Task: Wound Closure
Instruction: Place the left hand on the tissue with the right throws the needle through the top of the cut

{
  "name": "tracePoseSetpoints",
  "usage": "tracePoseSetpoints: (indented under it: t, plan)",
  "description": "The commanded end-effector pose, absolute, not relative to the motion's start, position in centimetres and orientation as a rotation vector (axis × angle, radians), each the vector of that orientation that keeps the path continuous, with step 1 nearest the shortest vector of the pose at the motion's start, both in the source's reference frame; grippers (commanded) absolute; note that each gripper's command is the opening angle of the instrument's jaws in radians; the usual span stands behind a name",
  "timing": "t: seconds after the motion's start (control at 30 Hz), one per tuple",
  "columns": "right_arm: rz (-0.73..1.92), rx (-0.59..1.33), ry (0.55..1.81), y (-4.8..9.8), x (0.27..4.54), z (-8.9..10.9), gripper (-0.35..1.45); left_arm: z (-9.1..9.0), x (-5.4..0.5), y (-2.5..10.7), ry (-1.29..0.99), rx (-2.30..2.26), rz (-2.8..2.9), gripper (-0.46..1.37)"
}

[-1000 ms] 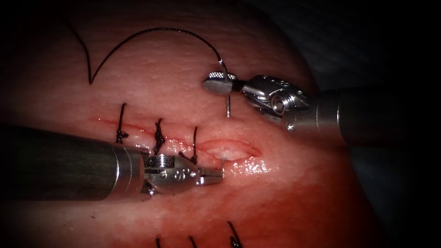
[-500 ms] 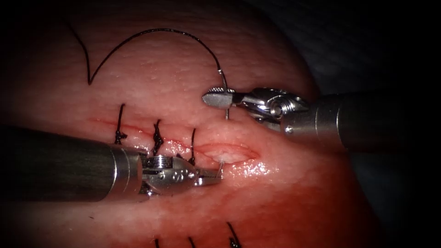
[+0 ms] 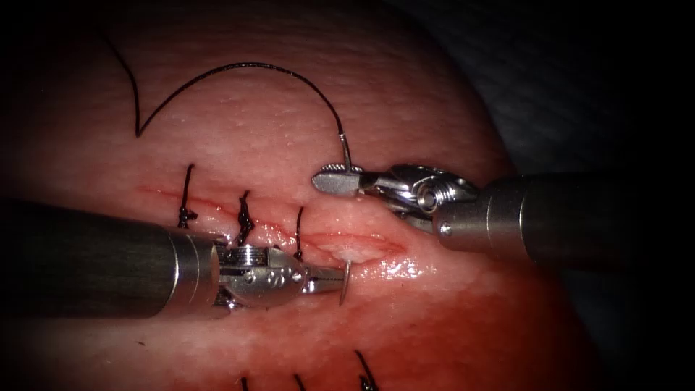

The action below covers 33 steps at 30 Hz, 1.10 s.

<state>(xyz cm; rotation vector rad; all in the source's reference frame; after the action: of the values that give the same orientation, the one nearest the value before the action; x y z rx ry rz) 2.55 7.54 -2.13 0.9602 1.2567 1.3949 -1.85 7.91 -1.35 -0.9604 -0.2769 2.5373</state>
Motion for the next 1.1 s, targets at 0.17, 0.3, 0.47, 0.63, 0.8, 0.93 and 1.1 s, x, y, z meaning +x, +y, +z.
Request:
tracePoseSetpoints:
  t: [0.17, 0.3, 0.47, 0.63, 0.8, 0.93, 1.1]
  plan:
    - [1.245, 0.791, 1.33, 7.7, 2.54, -2.11, 0.59, -1.36, -1.84, 7.9, -0.283, -0.961, 2.538, -0.35]
    - [1.145, 0.694, 1.364, 7.8, 2.52, -2.13, 0.74, -1.36, -1.84, 7.9, -0.283, -0.961, 2.538, -0.35]
    - [1.021, 0.573, 1.399, 7.94, 2.49, -2.18, 0.85, -1.36, -1.84, 7.9, -0.283, -0.961, 2.538, -0.35]
    - [0.98, 0.528, 1.406, 8.02, 2.47, -2.24, 0.85, -1.36, -1.84, 7.9, -0.283, -0.961, 2.538, -0.35]
    - [0.964, 0.452, 1.385, 8.02, 2.43, -2.28, 0.66, -1.36, -1.84, 7.9, -0.283, -0.961, 2.538, -0.35]
    - [0.967, 0.387, 1.356, 8.03, 2.34, -2.28, 0.5, -1.36, -1.84, 7.9, -0.283, -0.961, 2.538, -0.35]
    - [0.991, 0.342, 1.249, 8.04, 2.25, -2.26, -0.35, -1.36, -1.85, 7.9, -0.283, -0.961, 2.538, -0.35]
